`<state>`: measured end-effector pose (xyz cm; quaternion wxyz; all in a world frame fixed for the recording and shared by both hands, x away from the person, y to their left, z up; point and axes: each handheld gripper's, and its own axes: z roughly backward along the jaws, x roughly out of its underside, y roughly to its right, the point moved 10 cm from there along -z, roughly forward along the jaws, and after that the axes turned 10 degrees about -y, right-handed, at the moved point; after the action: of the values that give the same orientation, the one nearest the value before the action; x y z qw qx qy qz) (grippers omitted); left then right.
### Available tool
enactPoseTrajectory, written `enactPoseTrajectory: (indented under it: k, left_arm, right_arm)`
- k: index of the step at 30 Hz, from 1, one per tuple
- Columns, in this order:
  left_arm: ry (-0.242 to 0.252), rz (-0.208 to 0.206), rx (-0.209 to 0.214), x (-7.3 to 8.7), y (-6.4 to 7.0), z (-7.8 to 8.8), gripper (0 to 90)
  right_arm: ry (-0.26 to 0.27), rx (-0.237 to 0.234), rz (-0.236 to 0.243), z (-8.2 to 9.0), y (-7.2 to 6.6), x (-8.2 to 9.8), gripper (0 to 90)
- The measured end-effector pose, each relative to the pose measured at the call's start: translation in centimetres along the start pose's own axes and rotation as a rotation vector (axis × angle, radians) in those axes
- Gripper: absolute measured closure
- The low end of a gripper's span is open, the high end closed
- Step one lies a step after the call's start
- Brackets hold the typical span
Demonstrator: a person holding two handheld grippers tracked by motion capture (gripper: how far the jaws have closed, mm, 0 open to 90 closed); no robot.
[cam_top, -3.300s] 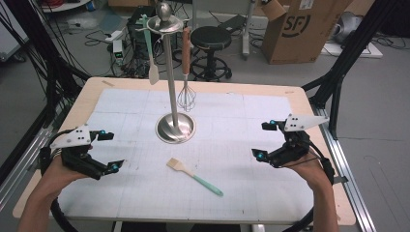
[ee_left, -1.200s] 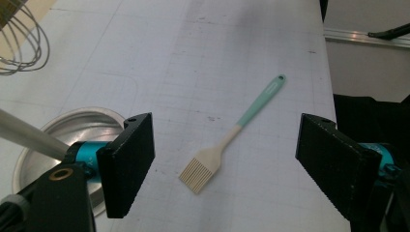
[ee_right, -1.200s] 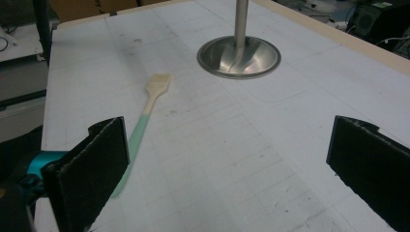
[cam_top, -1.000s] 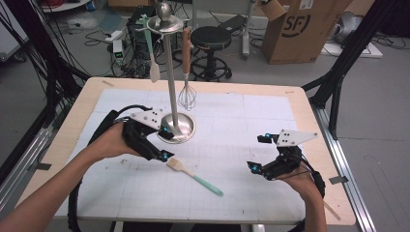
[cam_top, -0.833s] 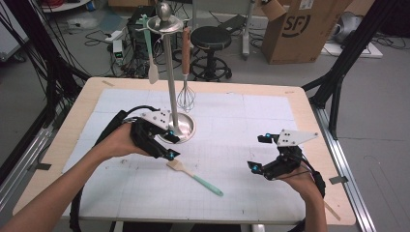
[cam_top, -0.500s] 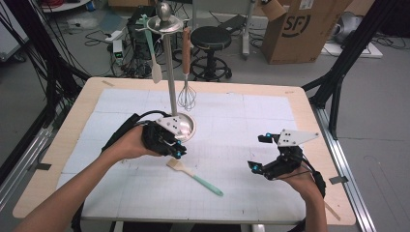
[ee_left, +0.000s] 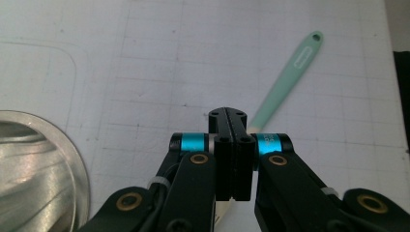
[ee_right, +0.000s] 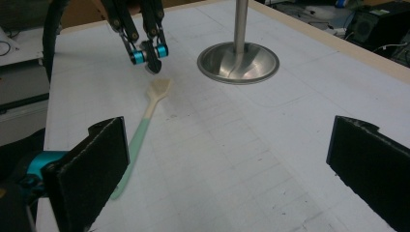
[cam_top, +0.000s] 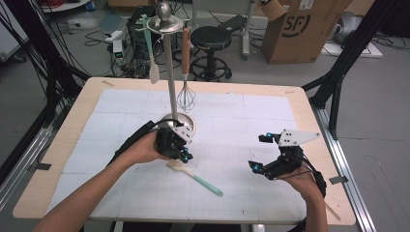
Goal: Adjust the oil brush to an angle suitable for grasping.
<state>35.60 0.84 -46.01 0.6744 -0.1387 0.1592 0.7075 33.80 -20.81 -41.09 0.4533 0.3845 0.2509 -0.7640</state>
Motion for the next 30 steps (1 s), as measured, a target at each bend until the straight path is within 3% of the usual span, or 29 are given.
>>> enactPoseTrajectory:
  k: [8,12,23,30]
  left_arm:
    - [-0.046,0.025,0.003,0.7,-0.4,-2.4,89.9]
    - [-0.078,0.016,0.002,1.0,-0.4,-3.1,89.9]
    - [-0.164,-0.006,-0.011,2.0,-0.3,-4.0,89.9]
    - [-0.182,-0.006,-0.006,2.4,-0.3,-3.9,89.9]
  right_arm:
    - [-0.011,-0.002,-0.004,-0.1,-0.1,0.1,0.0]
    - [-0.014,-0.003,-0.006,-0.2,-0.1,0.1,0.0]
    - [-0.012,-0.001,0.001,-0.2,-0.1,0.1,0.0]
    - [-0.022,0.000,0.001,-0.3,-0.1,0.2,0.0]
